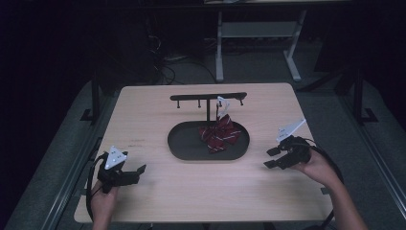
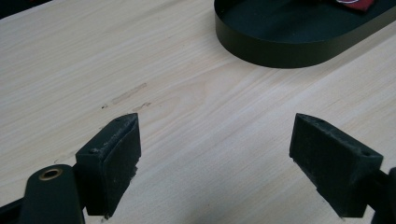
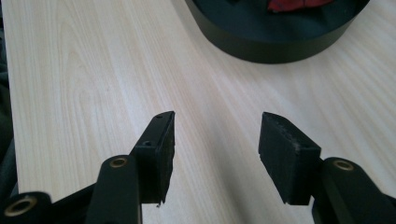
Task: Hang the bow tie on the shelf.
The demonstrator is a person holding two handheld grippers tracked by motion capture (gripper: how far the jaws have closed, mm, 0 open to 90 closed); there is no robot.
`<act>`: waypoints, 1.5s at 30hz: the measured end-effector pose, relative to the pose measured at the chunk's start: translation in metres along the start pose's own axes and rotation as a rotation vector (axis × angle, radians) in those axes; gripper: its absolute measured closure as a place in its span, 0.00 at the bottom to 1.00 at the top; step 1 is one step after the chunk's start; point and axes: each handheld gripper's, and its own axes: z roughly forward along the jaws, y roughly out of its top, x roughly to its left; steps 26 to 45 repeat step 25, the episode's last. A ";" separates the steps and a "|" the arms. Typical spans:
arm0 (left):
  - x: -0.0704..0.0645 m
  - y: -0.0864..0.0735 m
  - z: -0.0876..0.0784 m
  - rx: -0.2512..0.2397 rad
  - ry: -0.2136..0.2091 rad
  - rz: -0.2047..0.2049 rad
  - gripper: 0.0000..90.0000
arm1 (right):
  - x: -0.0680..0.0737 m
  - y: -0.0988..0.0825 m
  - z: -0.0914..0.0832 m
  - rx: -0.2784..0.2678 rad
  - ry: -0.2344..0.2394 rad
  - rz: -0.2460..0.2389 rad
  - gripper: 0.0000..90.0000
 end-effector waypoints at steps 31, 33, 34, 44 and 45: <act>-0.003 0.000 0.001 -0.009 -0.012 -0.014 0.18 | 0.022 -0.026 0.006 -0.013 -0.013 0.034 0.44; -0.003 0.000 0.001 -0.009 -0.012 -0.014 0.18 | 0.022 -0.026 0.006 -0.013 -0.013 0.034 0.44; -0.003 0.000 0.001 -0.009 -0.012 -0.014 0.18 | 0.022 -0.026 0.006 -0.013 -0.013 0.034 0.44; -0.003 0.000 0.001 -0.009 -0.012 -0.014 0.18 | 0.022 -0.026 0.006 -0.013 -0.013 0.034 0.44; -0.003 0.000 0.001 -0.009 -0.012 -0.014 0.18 | 0.022 -0.026 0.006 -0.013 -0.013 0.034 0.44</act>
